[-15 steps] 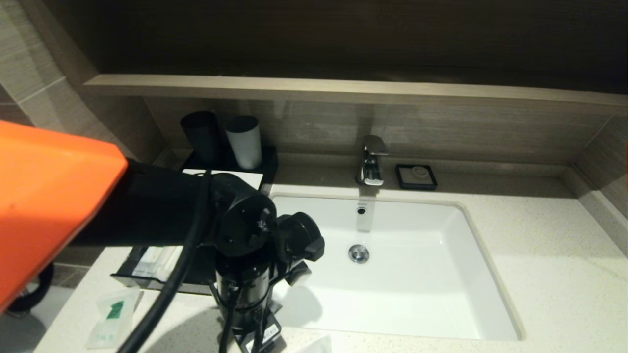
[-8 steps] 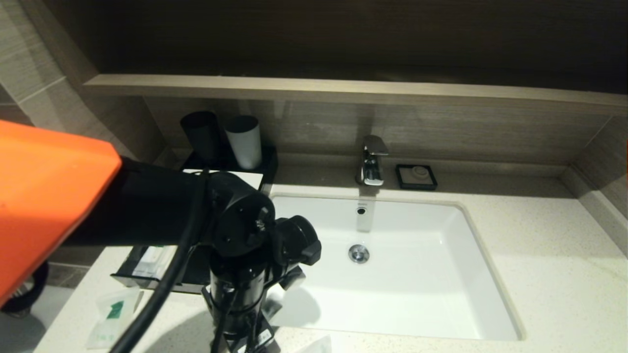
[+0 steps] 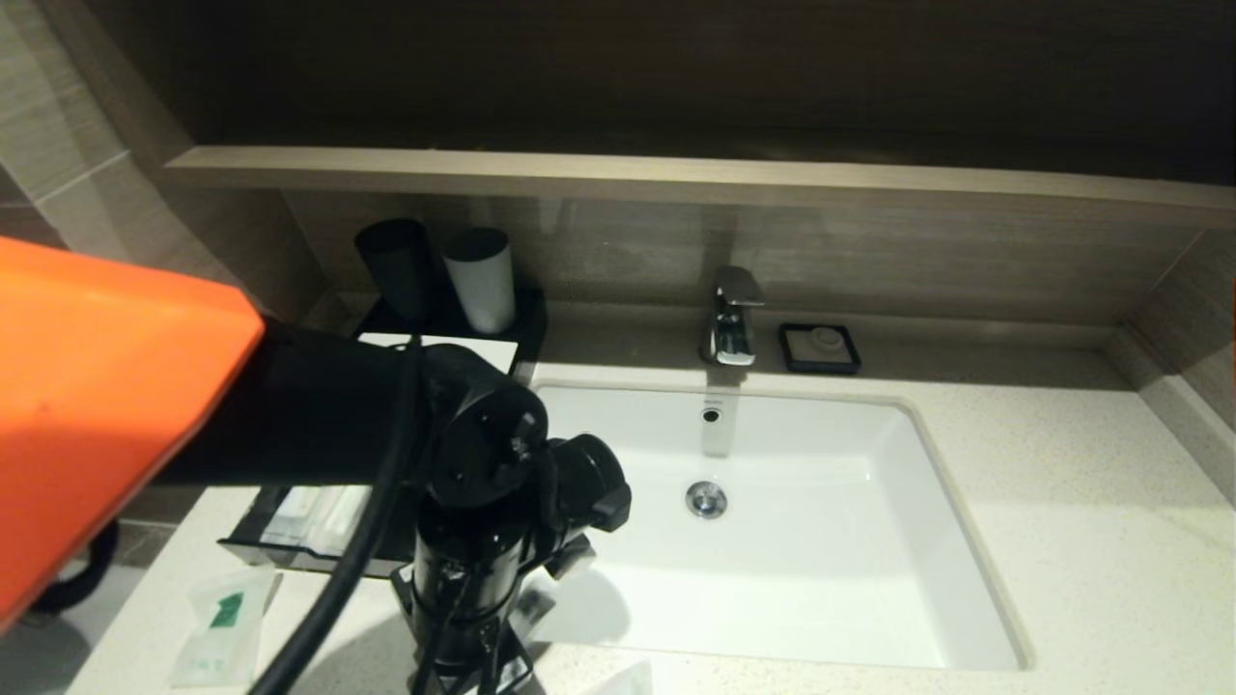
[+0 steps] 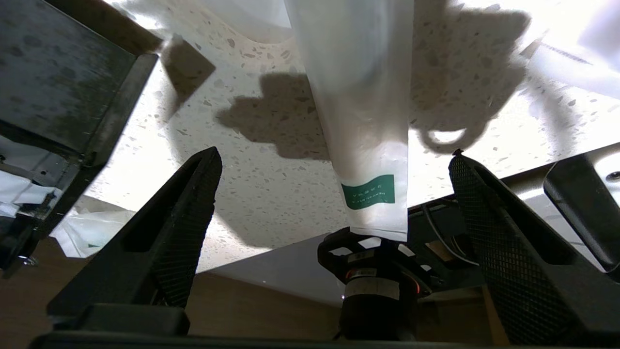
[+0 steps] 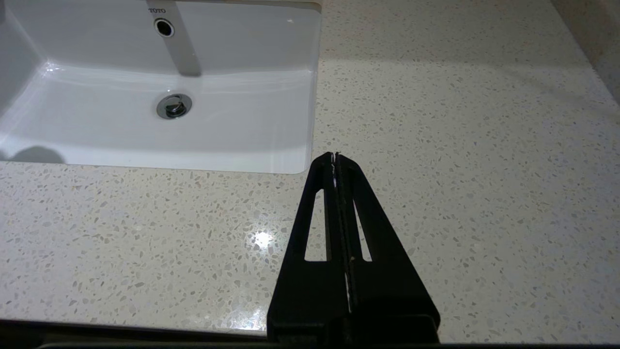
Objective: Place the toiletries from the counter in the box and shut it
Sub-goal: Pick up the bathroom toiletry
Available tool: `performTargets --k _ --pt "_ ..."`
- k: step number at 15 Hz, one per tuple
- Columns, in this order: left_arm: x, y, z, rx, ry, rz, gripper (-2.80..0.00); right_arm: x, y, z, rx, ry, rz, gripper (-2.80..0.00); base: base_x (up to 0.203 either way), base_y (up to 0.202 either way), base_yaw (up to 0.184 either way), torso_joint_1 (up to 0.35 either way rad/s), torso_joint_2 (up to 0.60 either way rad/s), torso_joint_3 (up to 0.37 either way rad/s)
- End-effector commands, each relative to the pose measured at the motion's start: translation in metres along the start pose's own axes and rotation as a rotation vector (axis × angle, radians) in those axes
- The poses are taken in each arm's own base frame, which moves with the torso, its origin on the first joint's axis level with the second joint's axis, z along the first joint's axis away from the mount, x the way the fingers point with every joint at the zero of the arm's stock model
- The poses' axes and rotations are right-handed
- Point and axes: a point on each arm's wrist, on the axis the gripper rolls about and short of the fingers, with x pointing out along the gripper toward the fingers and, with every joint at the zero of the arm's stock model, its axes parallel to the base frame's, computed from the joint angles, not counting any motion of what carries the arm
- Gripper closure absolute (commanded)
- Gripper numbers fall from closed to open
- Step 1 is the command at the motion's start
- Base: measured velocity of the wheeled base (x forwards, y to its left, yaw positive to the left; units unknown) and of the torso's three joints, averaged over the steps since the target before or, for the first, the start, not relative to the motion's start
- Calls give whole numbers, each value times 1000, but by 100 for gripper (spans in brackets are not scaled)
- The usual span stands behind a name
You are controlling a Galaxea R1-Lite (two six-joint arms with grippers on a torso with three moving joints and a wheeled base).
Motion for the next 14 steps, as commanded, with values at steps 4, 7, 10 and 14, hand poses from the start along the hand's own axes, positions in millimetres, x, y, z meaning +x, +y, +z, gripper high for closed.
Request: performTargets --k 4,7,10,14 --pt "6 -1 2 -15 44 25 -280 0 0 0 0 1 0 0 0 0 0 0 0 0" --pt "7 -1 0 -11 67 24 -280 0 0 0 0 1 0 0 0 0 0 0 0 0" --pt "8 -1 -1 -13 77 24 -280 0 0 0 0 1 0 0 0 0 0 0 0 0" --pt "9 -2 -1 -27 86 28 -280 0 0 0 0 1 0 0 0 0 0 0 0 0"
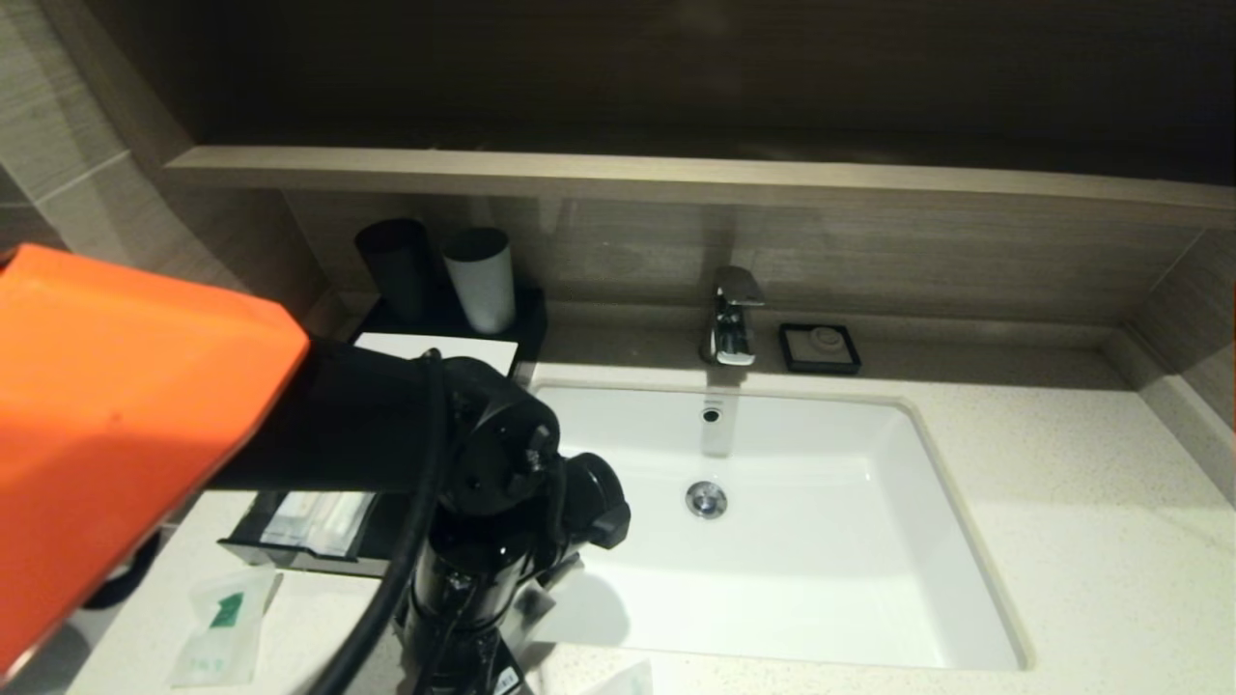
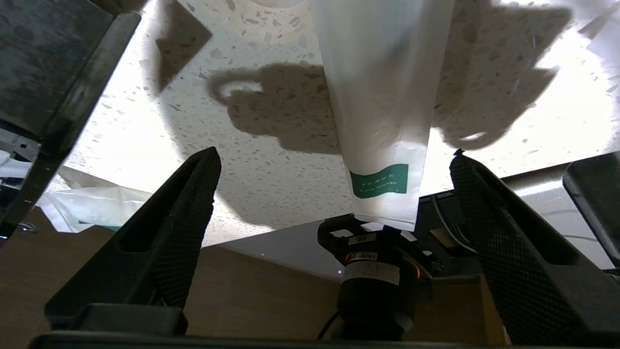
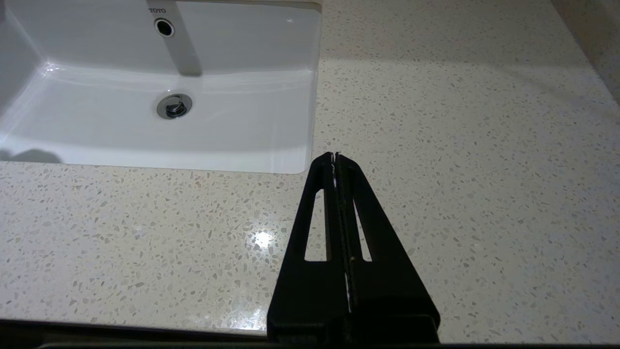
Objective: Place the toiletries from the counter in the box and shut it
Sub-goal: Pick up the bathroom toiletry
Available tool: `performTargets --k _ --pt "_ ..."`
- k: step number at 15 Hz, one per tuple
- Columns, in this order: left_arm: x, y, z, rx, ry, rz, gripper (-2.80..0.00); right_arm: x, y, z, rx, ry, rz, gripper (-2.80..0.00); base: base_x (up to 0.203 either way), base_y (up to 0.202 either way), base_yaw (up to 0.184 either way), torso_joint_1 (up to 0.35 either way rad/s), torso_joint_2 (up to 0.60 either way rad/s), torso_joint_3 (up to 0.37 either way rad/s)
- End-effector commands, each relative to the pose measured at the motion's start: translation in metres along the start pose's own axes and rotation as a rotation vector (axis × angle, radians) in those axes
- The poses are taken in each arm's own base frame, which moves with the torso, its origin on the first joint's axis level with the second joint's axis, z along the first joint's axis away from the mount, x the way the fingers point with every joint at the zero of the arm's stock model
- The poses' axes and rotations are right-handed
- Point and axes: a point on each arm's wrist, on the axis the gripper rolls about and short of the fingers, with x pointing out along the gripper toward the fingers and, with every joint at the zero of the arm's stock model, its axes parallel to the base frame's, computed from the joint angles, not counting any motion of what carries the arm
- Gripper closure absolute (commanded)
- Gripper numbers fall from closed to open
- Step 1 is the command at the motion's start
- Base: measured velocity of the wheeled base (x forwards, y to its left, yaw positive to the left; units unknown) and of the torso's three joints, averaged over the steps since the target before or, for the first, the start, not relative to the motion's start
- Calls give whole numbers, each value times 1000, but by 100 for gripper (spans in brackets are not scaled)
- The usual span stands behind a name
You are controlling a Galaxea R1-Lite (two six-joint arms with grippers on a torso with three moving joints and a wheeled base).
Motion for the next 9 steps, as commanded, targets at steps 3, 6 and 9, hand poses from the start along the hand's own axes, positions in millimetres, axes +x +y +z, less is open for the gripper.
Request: performTargets --k 3,6,9 --pt "2 -1 0 -11 24 1 -280 0 0 0 0 1 0 0 0 0 0 0 0 0" --pt "4 -4 1 -26 33 3 -280 0 0 0 0 1 0 0 0 0 0 0 0 0" --pt "3 -8 1 -35 29 7 -280 0 0 0 0 1 0 0 0 0 0 0 0 0"
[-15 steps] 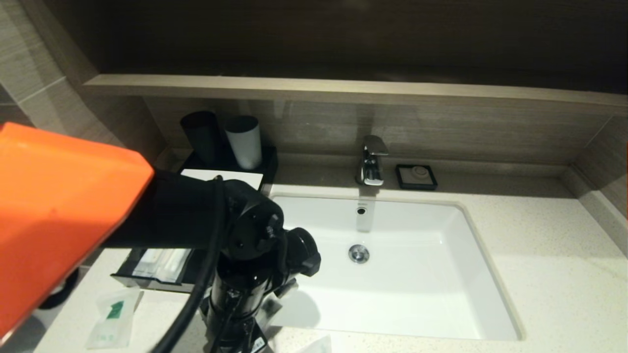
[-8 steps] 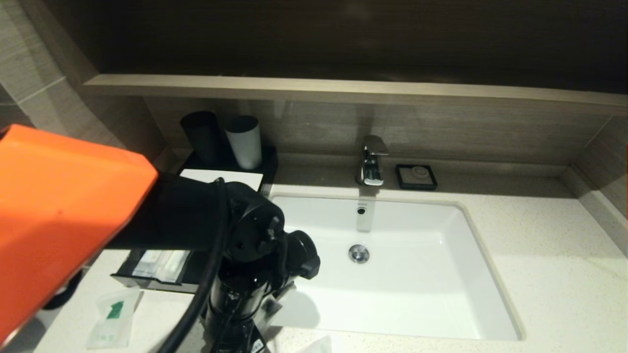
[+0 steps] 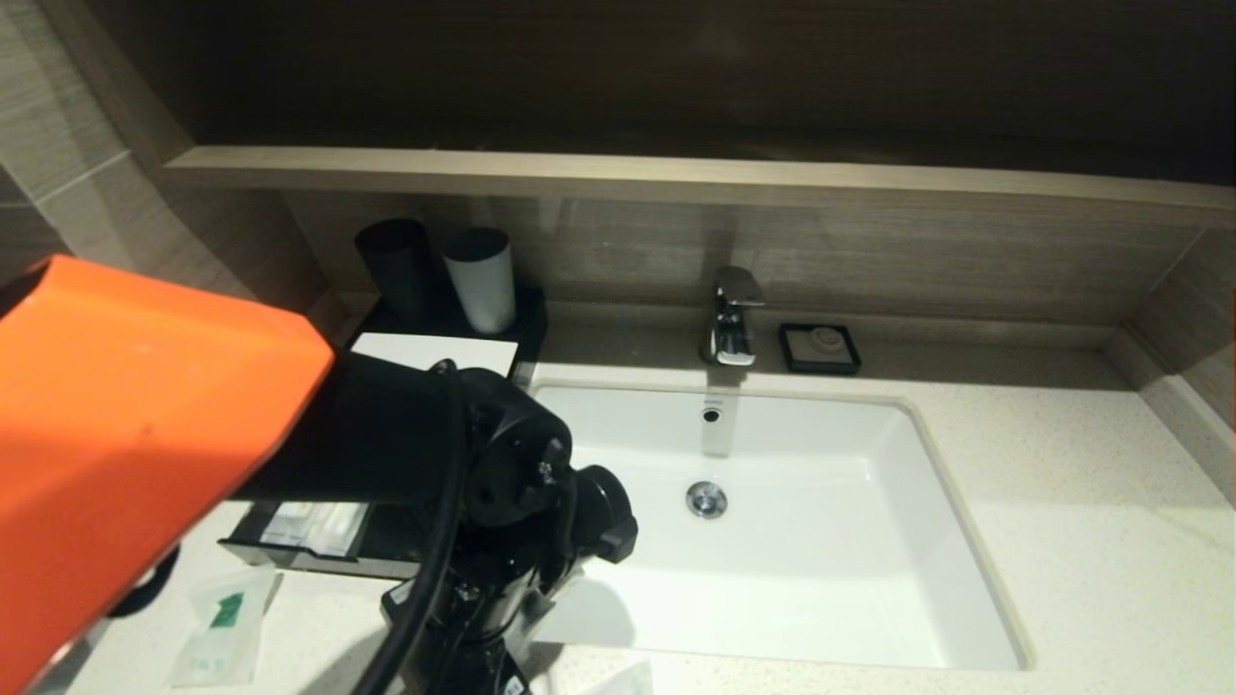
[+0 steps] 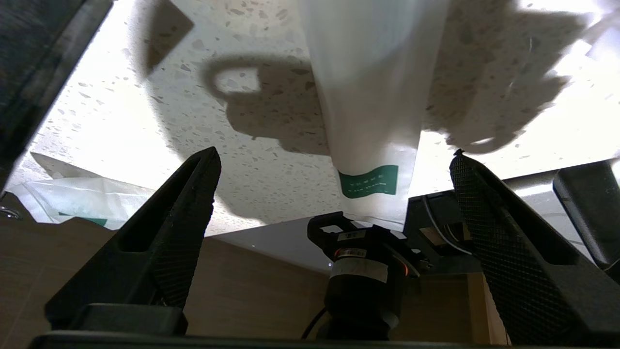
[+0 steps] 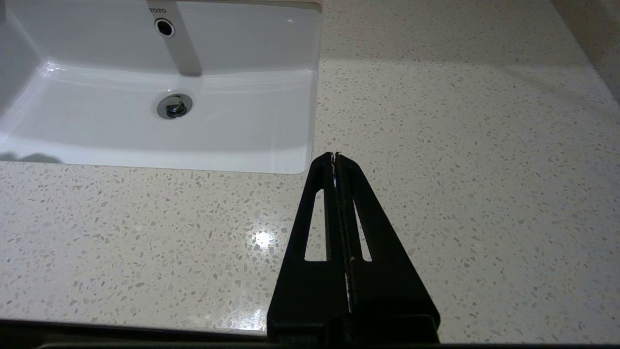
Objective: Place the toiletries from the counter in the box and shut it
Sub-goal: Pick up the bathroom toiletry
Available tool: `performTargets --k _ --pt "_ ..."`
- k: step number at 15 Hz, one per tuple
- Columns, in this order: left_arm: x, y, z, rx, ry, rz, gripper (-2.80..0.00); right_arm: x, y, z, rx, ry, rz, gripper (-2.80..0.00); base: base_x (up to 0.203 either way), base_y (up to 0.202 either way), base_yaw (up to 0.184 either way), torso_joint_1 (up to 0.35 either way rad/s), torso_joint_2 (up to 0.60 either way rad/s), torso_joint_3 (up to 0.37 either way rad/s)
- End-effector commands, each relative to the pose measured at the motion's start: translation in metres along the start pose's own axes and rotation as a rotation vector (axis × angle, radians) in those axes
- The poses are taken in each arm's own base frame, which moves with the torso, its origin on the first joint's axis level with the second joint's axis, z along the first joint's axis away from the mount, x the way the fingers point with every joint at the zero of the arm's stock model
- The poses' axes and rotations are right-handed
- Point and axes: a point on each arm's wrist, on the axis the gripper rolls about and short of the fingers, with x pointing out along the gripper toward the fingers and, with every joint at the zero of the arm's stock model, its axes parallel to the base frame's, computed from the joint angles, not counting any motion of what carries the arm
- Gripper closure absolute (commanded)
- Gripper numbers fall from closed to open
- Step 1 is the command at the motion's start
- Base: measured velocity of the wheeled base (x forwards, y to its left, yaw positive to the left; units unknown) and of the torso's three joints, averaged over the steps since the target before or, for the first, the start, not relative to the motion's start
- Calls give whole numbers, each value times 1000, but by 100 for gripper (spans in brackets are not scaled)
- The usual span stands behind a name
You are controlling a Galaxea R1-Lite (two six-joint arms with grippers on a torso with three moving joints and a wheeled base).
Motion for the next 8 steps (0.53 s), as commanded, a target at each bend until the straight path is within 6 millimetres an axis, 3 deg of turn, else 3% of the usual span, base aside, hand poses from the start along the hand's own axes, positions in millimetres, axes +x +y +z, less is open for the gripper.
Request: performTargets --k 1,8 --pt "0 -2 0 -7 9 4 -280 0 0 0 0 1 1 0 0 0 0 0 0 0" --pt "0 -3 -5 6 53 4 -280 0 0 0 0 1 0 0 0 0 0 0 0 0"
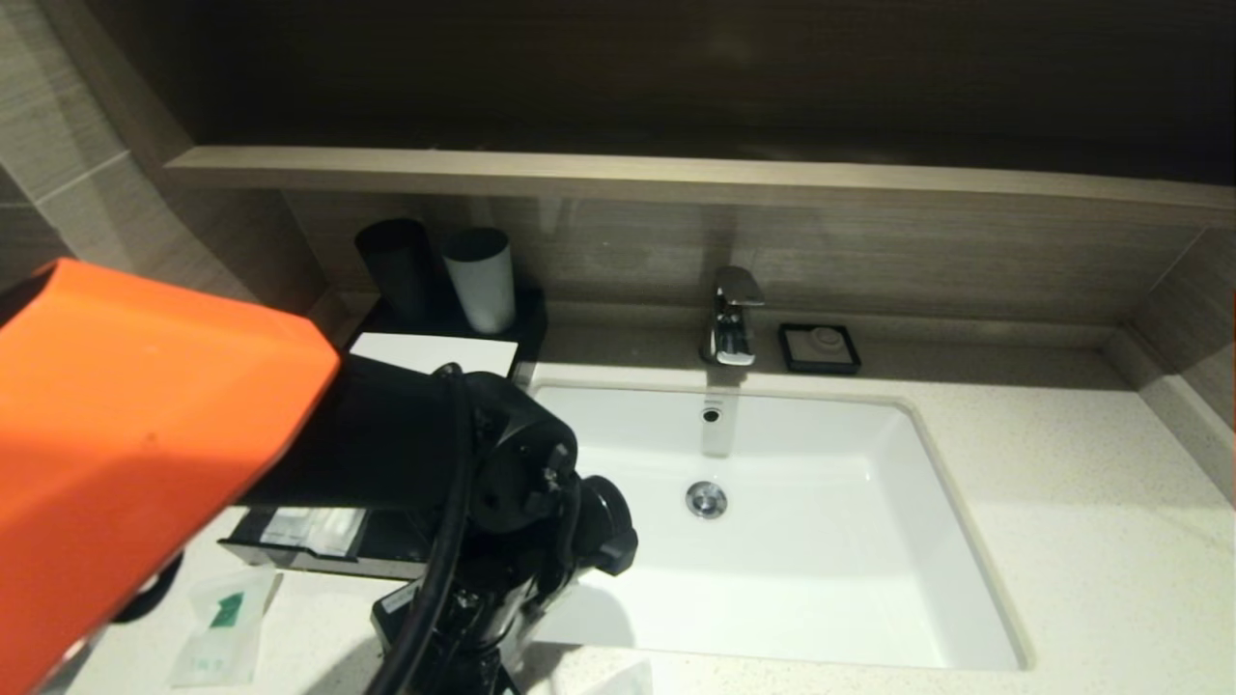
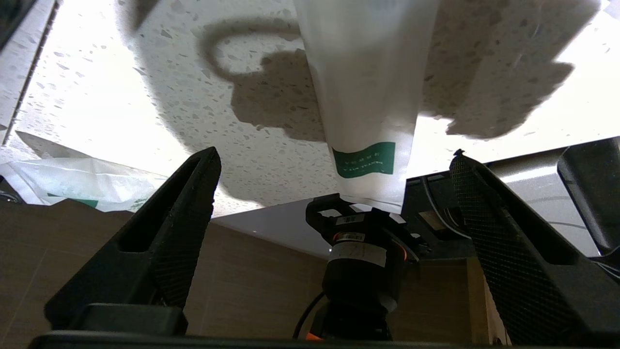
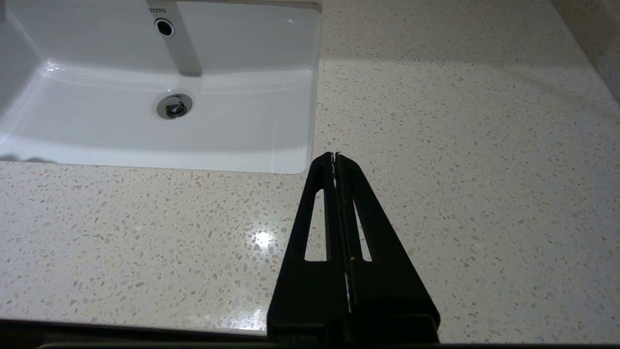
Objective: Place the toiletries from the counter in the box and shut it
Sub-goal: Pick up the bathroom toiletry
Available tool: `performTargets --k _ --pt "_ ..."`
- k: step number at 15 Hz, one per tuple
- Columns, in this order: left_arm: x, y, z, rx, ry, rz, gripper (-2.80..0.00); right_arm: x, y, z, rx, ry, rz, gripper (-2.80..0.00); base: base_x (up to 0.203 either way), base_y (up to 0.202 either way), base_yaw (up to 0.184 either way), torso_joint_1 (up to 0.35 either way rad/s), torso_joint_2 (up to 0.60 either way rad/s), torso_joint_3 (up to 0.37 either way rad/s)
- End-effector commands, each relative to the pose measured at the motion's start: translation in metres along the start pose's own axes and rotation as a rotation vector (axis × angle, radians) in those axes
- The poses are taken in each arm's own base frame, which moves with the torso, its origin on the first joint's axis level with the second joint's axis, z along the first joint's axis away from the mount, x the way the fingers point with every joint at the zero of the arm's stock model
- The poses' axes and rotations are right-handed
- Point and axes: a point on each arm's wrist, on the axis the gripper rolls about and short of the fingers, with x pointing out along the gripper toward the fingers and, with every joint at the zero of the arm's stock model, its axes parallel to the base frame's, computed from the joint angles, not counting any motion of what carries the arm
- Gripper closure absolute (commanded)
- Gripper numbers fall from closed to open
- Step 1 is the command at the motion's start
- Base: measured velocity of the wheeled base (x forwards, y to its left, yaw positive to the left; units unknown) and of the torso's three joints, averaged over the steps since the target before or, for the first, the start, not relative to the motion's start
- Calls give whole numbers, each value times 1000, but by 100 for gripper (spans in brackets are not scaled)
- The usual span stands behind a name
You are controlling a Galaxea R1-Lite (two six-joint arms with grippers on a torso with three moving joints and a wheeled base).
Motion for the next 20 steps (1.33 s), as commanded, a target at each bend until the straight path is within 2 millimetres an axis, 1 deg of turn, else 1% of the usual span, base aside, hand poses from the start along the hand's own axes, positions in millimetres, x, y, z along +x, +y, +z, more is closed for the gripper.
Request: performTargets --k 1,9,20 --pt "1 0 -1 3 13 -2 -280 0 0 0 0 1 0 0 0 0 0 0 0 0" --pt "2 -1 2 -1 10 -53 -280 0 0 0 0 1 0 0 0 0 0 0 0 0" --pt "7 -3 5 -15 8 -55 -280 0 0 0 0 1 0 0 0 0 0 0 0 0"
